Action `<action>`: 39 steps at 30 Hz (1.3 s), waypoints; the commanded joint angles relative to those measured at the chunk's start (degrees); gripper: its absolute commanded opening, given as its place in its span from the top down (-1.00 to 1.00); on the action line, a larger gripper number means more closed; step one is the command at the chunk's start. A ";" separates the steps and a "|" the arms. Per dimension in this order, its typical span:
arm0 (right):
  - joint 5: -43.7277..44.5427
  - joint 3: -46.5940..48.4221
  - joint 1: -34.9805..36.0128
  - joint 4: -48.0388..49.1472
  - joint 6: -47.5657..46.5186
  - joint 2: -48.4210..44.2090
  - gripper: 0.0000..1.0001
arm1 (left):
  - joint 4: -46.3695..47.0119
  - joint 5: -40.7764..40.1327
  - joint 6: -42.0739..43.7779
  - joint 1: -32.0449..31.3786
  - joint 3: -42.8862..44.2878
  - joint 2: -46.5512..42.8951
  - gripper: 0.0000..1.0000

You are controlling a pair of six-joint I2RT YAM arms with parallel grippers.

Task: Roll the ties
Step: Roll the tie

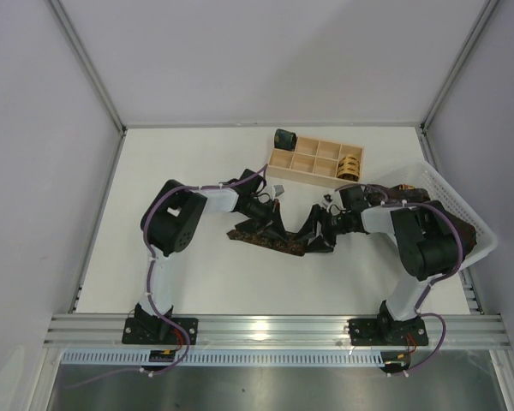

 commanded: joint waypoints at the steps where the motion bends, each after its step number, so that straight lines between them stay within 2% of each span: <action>1: 5.51 -1.60 0.61 4.38 -0.79 3.22 -0.39 | -4.27 -13.72 5.02 0.26 -1.95 5.01 0.99; 4: 4.19 -1.69 1.67 7.19 2.18 5.33 -0.30 | -3.66 -13.11 4.32 0.26 -1.95 5.01 0.99; 10: 3.40 -6.78 4.48 25.71 13.87 7.27 -0.24 | -2.51 -12.58 3.44 0.17 -2.21 5.28 0.99; 13: 6.11 -8.28 5.98 29.52 17.40 7.79 -0.24 | -2.34 -12.49 3.09 -0.01 -2.47 5.54 0.99; 17: 8.49 -10.57 5.89 31.65 19.16 7.01 -0.23 | -1.64 -12.49 2.65 0.08 -3.09 5.19 0.99; 23: 12.00 -11.18 5.54 29.10 21.35 4.11 0.04 | -1.46 -12.93 2.65 0.08 -4.14 4.49 0.99; 26: 13.50 -9.09 5.63 24.72 21.89 3.58 0.30 | -1.37 -12.75 2.65 0.08 -4.32 4.49 0.99; 29: 12.71 -5.23 5.63 17.07 18.56 3.40 0.44 | -2.07 -12.84 3.26 -0.01 -3.97 4.14 0.99; 30: 12.80 -4.25 5.71 12.18 17.42 3.31 0.57 | -2.51 -12.75 3.96 -0.01 -3.88 4.05 0.99; 32: 12.01 -2.14 5.63 7.93 14.07 2.61 0.68 | -3.30 -13.63 4.84 -0.01 -3.44 2.91 0.99; 36: 12.63 6.10 5.63 -11.27 6.26 2.34 1.00 | -5.05 -14.94 7.30 0.08 -3.26 -0.94 0.99; 38: 12.36 9.19 5.63 -18.07 1.53 2.96 1.00 | -5.85 -15.91 7.92 0.08 -2.83 -2.80 0.93; 39: 13.58 10.42 5.63 -24.45 0.19 2.87 1.00 | -6.20 -16.09 8.27 0.08 -2.74 -4.37 0.90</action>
